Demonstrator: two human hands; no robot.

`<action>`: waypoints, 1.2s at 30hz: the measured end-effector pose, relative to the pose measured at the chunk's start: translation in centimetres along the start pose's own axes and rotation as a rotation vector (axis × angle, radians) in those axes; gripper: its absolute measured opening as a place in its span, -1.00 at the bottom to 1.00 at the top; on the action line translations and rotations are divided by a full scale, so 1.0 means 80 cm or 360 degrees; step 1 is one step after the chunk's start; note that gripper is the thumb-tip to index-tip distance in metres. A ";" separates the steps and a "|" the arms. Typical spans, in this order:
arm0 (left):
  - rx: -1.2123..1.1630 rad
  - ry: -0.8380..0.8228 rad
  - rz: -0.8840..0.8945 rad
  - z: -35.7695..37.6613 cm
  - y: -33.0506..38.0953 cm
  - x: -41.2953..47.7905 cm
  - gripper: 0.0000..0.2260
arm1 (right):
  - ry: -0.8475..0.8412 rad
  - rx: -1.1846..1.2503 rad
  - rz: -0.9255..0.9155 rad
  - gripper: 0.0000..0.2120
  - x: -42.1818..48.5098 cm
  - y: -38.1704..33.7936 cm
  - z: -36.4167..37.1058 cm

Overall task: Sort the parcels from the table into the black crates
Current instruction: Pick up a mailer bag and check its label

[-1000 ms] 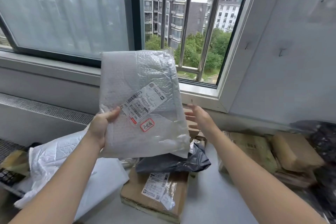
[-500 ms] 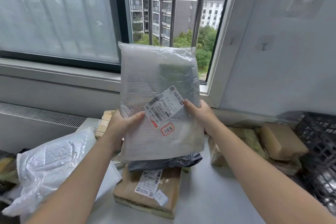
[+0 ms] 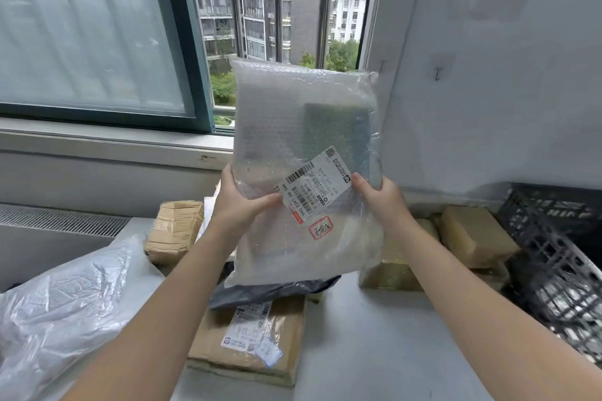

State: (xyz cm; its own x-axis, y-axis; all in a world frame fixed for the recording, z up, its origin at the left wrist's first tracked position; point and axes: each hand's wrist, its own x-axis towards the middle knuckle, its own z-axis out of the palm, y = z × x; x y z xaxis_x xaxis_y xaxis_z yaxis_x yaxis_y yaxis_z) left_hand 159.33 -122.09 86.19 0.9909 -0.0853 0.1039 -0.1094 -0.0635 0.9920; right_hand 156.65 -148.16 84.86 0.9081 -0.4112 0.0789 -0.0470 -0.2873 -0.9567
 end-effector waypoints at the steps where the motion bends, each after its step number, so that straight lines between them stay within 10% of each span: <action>1: -0.0005 -0.0016 0.0000 0.007 0.002 0.000 0.02 | 0.0020 -0.0010 0.0007 -0.80 0.000 0.001 -0.006; 12: 0.0070 -0.0049 -0.0032 0.065 0.014 0.001 -0.14 | 0.0175 -0.0139 -0.0064 -0.74 -0.001 0.009 -0.064; 17: 0.0075 -0.0178 0.0020 0.083 0.047 0.012 -0.36 | 0.0165 -0.0445 -0.0024 -0.28 -0.005 0.007 -0.083; 21: 0.0472 -0.0593 0.0132 0.107 0.084 0.026 -0.34 | 0.0391 -0.1109 -0.0545 -0.16 -0.006 -0.011 -0.111; 30: 0.1212 -0.1089 0.0365 0.179 0.141 0.035 -0.32 | -0.0020 -0.1659 -0.1310 -0.07 0.010 -0.049 -0.167; 36: 0.1288 -0.1090 0.0487 0.195 0.151 0.023 -0.27 | -0.0228 -0.1881 -0.1074 -0.20 0.014 -0.091 -0.182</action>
State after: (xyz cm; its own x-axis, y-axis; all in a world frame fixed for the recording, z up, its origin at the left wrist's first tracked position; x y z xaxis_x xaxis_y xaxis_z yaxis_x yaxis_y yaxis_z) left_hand 158.64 -138.51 97.27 0.6876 -0.7256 0.0271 -0.6094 -0.5565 0.5647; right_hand 151.97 -159.14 95.98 0.9273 0.1736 0.3317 0.1597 -0.9848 0.0690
